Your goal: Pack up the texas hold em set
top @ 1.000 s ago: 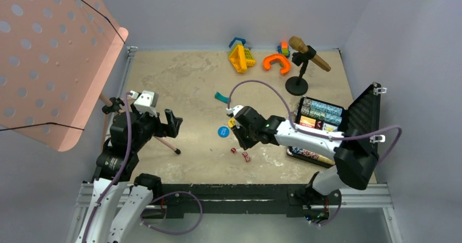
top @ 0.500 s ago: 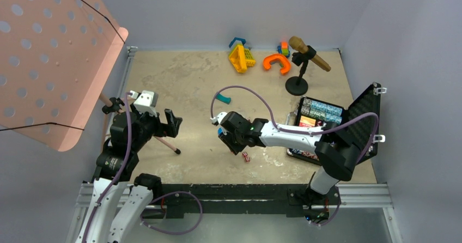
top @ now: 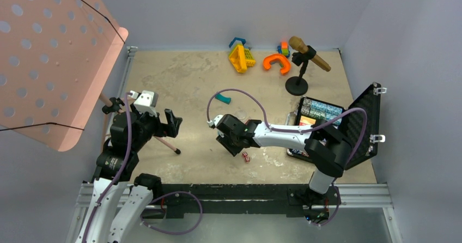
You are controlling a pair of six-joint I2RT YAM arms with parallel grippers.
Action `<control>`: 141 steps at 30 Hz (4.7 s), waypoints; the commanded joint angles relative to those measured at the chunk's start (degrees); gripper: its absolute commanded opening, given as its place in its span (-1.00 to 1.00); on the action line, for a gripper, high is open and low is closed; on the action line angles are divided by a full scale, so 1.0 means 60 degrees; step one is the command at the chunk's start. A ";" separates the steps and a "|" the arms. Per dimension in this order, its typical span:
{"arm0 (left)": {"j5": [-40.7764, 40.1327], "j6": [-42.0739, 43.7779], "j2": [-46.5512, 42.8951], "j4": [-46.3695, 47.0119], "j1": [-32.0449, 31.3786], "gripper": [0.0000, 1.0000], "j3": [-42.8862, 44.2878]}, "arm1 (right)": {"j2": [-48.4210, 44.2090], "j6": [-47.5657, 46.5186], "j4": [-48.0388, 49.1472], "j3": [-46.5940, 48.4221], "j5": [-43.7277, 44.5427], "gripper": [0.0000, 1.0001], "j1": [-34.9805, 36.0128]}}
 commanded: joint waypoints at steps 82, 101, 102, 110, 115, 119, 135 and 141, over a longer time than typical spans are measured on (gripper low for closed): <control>0.0233 0.0058 0.0043 0.0589 -0.0054 0.98 -0.0064 | -0.1449 -0.0572 -0.3191 0.0051 0.1017 -1.00 -1.1191; 0.0232 0.0087 0.0101 0.0590 -0.0050 0.99 -0.0055 | -0.1113 -0.0688 -0.3283 0.0157 0.1349 -1.00 -1.1187; 0.0224 0.0094 0.0109 0.0589 -0.0057 0.99 -0.0047 | -0.1092 -0.0693 -0.3291 0.0171 0.1323 -1.00 -1.1191; 0.0217 0.0102 0.0116 0.0589 -0.0050 0.99 -0.0053 | -0.0894 -0.0804 -0.3270 0.0239 0.0956 -1.00 -1.1191; 0.0189 0.0102 0.0116 0.0589 -0.0049 0.99 -0.0052 | -0.0843 -0.0822 -0.3224 0.0260 0.0818 -1.00 -1.1191; 0.0202 0.0109 0.0116 0.0593 -0.0049 0.99 -0.0050 | -0.0805 -0.0836 -0.3209 0.0276 0.0769 -1.00 -1.1191; 0.0183 0.0116 0.0102 0.0580 -0.0050 0.99 -0.0043 | -0.0860 -0.0799 -0.3208 0.0261 0.0842 -0.34 -1.1184; 0.0187 0.0116 0.0102 0.0574 -0.0042 0.99 -0.0043 | -0.0902 -0.0820 -0.3210 0.0246 0.0808 -0.24 -1.1177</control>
